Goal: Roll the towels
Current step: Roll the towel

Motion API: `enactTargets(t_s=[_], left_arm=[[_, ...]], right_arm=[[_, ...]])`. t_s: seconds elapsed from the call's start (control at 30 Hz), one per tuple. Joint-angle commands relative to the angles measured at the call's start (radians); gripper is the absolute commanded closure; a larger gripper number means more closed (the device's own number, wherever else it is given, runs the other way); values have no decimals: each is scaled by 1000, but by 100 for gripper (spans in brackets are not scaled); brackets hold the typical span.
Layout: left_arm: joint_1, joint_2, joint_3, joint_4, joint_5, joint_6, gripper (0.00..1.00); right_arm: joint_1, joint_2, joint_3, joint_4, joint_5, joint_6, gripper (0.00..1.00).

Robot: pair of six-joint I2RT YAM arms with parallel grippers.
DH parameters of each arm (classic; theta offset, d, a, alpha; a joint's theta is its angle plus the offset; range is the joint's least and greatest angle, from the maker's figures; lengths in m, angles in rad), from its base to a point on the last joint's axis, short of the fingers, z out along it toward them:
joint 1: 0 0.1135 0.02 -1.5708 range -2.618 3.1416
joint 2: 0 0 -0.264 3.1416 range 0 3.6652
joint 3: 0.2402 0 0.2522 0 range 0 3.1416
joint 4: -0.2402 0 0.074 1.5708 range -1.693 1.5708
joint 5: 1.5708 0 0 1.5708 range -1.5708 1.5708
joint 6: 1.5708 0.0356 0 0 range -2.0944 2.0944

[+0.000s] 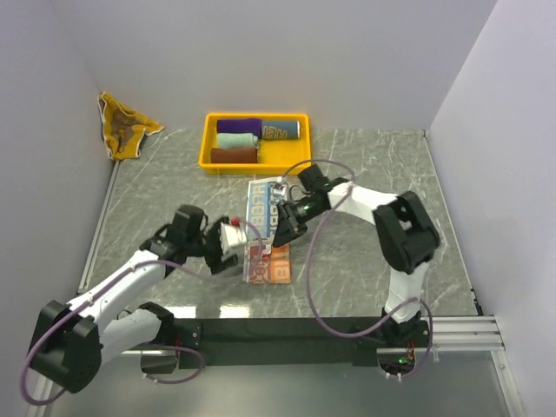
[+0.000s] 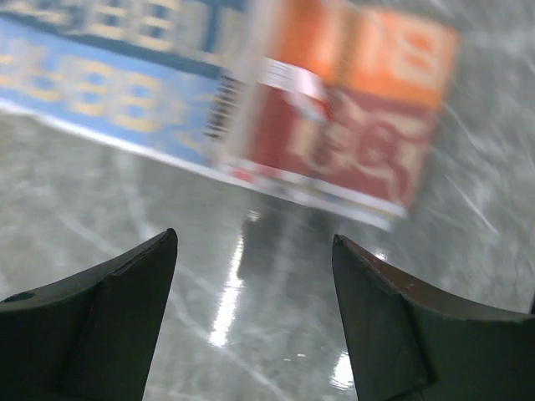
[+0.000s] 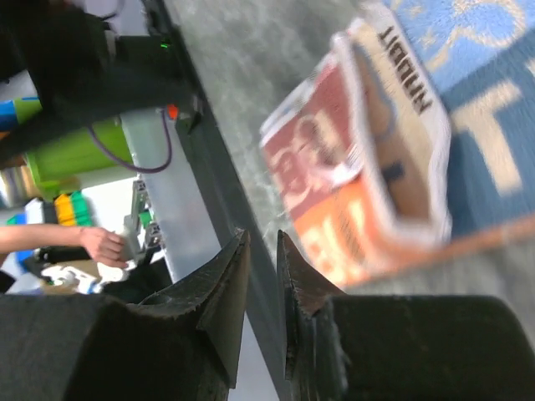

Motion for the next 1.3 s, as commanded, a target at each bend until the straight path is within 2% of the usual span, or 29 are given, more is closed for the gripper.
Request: enactTargets(t_s=[0.0, 0.2, 0.33, 0.5, 0.8, 0.83, 1.07, 1.27], left_arm=[[-104, -67, -86, 66, -84, 181, 21], [-368, -9, -133, 185, -209, 201, 26], [-447, 63, -137, 247, -254, 207, 27], [-496, 117, -137, 280, -280, 236, 31], [-548, 176, -157, 291, -318, 254, 54], [-550, 184, -159, 291, -322, 257, 65], [-557, 221, -124, 232, -322, 181, 98], [-554, 178, -26, 95, -184, 34, 100]], right_arm=[[45, 95, 51, 70, -4, 83, 73], [44, 243, 59, 102, 61, 87, 75], [47, 307, 74, 102, 62, 94, 75], [45, 315, 64, 105, 62, 98, 76], [42, 329, 53, 98, 52, 91, 77], [42, 329, 56, 90, 47, 89, 77], [42, 315, 53, 76, 56, 72, 77], [44, 223, -11, 104, 84, 74, 77]])
